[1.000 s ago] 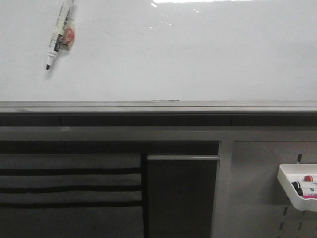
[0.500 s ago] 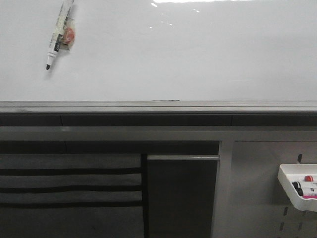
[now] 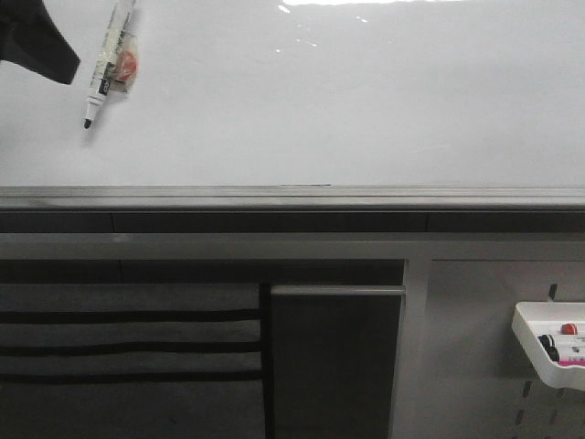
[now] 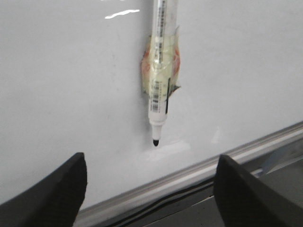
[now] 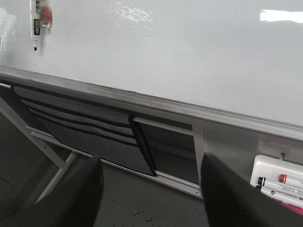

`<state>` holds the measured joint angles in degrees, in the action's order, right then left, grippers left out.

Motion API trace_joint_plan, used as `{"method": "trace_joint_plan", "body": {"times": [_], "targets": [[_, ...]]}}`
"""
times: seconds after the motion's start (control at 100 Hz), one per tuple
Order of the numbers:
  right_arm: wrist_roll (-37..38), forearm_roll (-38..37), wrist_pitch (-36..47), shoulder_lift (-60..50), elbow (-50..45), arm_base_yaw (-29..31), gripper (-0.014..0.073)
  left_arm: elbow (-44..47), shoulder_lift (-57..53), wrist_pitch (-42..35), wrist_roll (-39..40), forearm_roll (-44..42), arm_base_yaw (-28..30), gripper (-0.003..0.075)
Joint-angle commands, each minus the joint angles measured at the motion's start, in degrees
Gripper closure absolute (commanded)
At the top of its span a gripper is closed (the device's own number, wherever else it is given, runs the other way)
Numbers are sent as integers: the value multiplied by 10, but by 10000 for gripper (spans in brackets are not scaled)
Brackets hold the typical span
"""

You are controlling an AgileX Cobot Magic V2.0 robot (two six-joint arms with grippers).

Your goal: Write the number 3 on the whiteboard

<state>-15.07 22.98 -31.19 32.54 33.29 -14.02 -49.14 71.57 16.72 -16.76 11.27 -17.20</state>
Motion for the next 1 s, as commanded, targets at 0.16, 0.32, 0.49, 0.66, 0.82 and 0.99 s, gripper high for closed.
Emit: {"method": "trace_joint_plan", "body": {"times": [0.16, 0.32, 0.49, 0.66, 0.82, 0.99], "targets": [[-7, 11, 44, 5, 19, -2, 191, -59, 71, -79, -1, -4, -6, 208], [-7, 11, 44, 5, 19, -2, 191, -68, 105, -113, -1, -4, -6, 208], [-7, 11, 44, 5, 19, -2, 191, -70, 118, -143, -1, -5, -11, 242], [-7, 11, 44, 5, 19, -2, 191, -70, 118, -149, -1, -14, -11, 370], [-7, 11, 44, 5, 19, -2, 191, -70, 118, -142, -1, -14, -11, 428], [-7, 11, 45, 5, 19, -2, 191, -70, 118, -141, -1, -14, -11, 452]]}}
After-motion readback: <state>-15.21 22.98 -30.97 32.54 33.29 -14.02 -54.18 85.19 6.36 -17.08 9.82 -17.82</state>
